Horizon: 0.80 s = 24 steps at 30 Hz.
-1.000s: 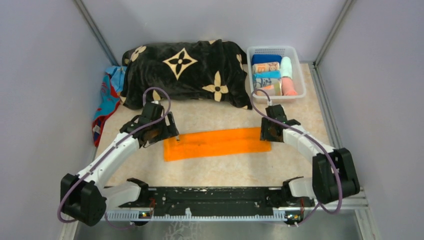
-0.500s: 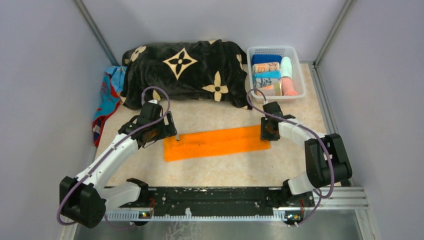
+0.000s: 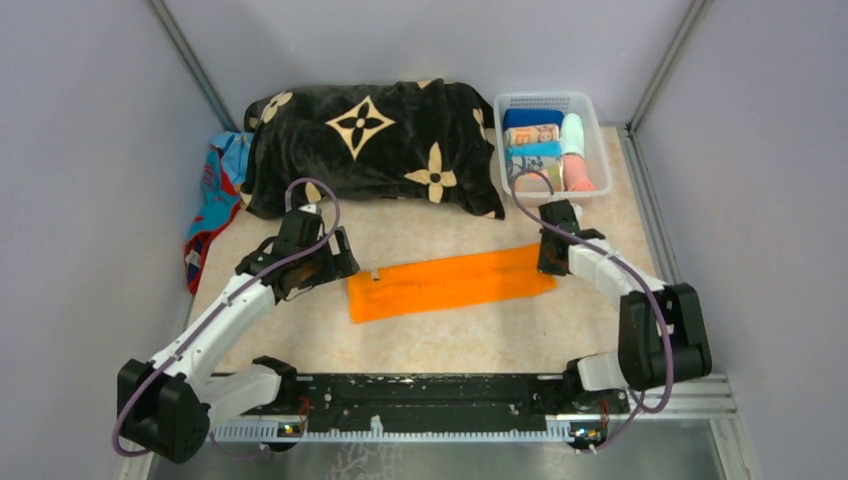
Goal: Roll the towels
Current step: Fold the towel at the center of the board.
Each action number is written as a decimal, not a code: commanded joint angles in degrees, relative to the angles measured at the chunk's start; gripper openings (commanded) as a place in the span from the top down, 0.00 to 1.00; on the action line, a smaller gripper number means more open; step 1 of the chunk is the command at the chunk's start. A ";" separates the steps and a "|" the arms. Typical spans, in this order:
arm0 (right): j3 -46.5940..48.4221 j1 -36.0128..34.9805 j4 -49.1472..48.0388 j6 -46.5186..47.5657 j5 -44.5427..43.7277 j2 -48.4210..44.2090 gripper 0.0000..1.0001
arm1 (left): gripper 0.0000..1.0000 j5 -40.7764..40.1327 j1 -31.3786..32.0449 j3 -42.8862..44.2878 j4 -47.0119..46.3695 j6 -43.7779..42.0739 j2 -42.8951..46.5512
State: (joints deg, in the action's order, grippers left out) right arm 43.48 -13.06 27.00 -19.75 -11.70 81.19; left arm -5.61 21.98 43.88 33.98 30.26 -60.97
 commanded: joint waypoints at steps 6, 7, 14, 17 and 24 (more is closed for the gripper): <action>3.06 2.33 0.13 2.69 -9.08 -11.61 1.00 | 0.06 10.33 -0.32 -4.40 -7.99 2.69 -1.14; 3.54 1.90 0.11 3.50 -6.41 -11.63 1.00 | 0.06 11.40 -0.29 -4.88 -9.05 3.15 -1.99; 8.68 -12.46 0.42 2.57 3.25 -8.93 1.00 | 0.13 15.82 -0.34 -7.40 -14.47 6.25 -7.88; 11.42 -18.70 -1.48 0.43 6.13 -6.77 1.00 | 0.16 16.00 -0.30 -8.54 -16.50 7.12 -8.86; 20.05 -28.70 -3.82 -3.31 11.07 4.36 1.00 | 0.24 17.17 -0.35 -10.60 -19.88 8.22 -11.32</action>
State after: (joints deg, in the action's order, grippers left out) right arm 57.78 -37.89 26.50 -20.05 -4.73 81.10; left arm 9.56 21.98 34.61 17.98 37.30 -70.76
